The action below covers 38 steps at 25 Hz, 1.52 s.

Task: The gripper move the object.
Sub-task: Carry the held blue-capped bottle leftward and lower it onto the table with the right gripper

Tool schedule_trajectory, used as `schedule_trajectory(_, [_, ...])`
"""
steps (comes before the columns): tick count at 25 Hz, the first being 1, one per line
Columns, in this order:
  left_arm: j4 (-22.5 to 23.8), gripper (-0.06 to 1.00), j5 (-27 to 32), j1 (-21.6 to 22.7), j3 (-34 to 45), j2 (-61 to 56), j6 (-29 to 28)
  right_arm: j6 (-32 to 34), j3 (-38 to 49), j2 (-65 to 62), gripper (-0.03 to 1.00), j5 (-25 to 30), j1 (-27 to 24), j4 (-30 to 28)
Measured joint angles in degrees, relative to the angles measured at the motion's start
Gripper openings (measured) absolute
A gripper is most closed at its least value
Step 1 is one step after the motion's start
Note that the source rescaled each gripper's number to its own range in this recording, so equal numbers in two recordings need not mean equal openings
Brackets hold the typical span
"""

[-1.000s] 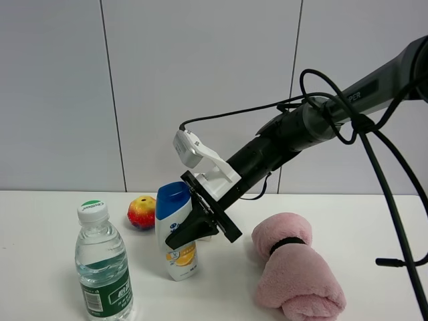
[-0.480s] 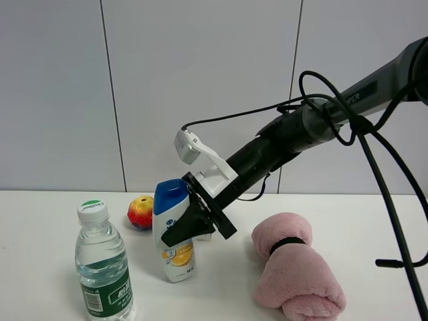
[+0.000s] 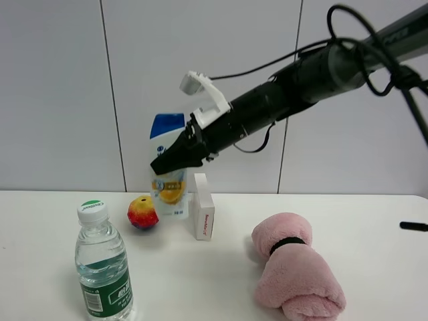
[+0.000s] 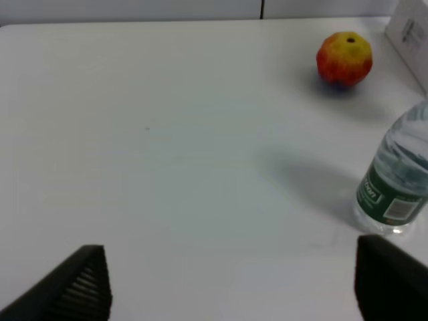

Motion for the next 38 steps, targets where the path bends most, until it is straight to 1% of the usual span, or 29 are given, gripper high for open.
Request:
schedule_trajectory(4, [0.00,1.00,0.00,0.00,0.00,0.00,0.00,6.43,0.00,-6.79,0.00,-6.94,0.00,-6.98])
schedule_trajectory(8, [0.00,1.00,0.00,0.00,0.00,0.00,0.00,15.20,0.00,-12.75,0.00,-15.20,0.00,-13.81])
schedule_trajectory(11, [0.00,1.00,0.00,0.00,0.00,0.00,0.00,23.71,0.00,-16.13,0.00,-20.43,0.00,-20.00])
schedule_trajectory(15, [0.00,1.00,0.00,0.00,0.00,0.00,0.00,38.36,0.00,-19.20,0.00,-24.87,0.00,-31.79])
schedule_trajectory(17, [0.00,1.00,0.00,0.00,0.00,0.00,0.00,45.85,0.00,-20.00,0.00,-25.34,0.00,-37.75])
schedule_trajectory(20, [0.00,1.00,0.00,0.00,0.00,0.00,0.00,54.11,0.19,-20.86,0.00,-24.80,0.00,-44.06])
schedule_trajectory(26, [0.00,1.00,0.00,0.00,0.00,0.00,0.00,66.82,0.47,-23.85,0.00,-23.61,0.07,-55.98])
schedule_trajectory(29, [0.00,1.00,0.00,0.00,0.00,0.00,0.00,73.79,0.47,-26.51,0.00,-23.12,0.06,-64.90])
schedule_trajectory(30, [0.00,1.00,0.00,0.00,0.00,0.00,0.00,76.66,0.47,-27.35,0.00,-22.31,0.06,-68.88])
schedule_trajectory(32, [0.00,1.00,0.00,0.00,0.00,0.00,0.00,82.41,0.47,-29.27,0.00,-19.70,0.06,-76.75])
schedule_trajectory(34, [0.00,1.00,0.00,0.00,0.00,0.00,0.00,87.52,0.87,-30.67,0.00,-16.56,0.06,-82.21])
schedule_trajectory(36, [0.00,1.00,0.00,0.00,0.00,0.00,0.00,90.37,4.36,-32.68,0.00,-16.68,-0.07,-85.66])
schedule_trajectory(38, [0.00,1.00,0.00,0.00,0.00,0.00,0.00,93.18,10.71,-35.14,0.00,-20.69,-0.91,-86.71])
